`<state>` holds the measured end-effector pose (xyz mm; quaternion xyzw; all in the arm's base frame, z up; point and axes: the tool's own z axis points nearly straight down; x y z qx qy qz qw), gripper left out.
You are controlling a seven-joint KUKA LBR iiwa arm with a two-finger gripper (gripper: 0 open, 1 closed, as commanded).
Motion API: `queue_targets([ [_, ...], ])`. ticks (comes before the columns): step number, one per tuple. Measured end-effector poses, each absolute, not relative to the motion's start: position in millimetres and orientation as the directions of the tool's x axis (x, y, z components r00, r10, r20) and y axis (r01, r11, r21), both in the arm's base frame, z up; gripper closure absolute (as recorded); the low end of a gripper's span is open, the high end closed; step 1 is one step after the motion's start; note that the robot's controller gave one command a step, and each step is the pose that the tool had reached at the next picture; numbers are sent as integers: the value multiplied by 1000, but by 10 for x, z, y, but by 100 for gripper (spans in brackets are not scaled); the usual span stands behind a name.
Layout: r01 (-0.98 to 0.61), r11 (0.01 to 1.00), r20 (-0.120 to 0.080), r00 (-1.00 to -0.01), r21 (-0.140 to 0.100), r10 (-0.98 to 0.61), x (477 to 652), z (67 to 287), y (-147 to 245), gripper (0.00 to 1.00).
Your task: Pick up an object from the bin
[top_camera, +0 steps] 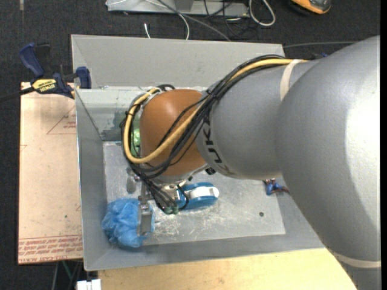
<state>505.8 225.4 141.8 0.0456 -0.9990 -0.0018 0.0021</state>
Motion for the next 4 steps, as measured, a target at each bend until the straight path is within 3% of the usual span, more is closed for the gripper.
queue_targets([
  [1, -40, 999, -11, -999, 1, -40, 4818, 1340, 1861, 0],
  [2, -375, 927, -20, -927, 3, -375, 4815, 907, 1999, 0],
  [3, -327, 945, -14, -945, 1, -327, 4907, 895, 2105, 0],
  [4, -448, 894, -21, -894, 0, -448, 4865, 891, 1875, 0],
])
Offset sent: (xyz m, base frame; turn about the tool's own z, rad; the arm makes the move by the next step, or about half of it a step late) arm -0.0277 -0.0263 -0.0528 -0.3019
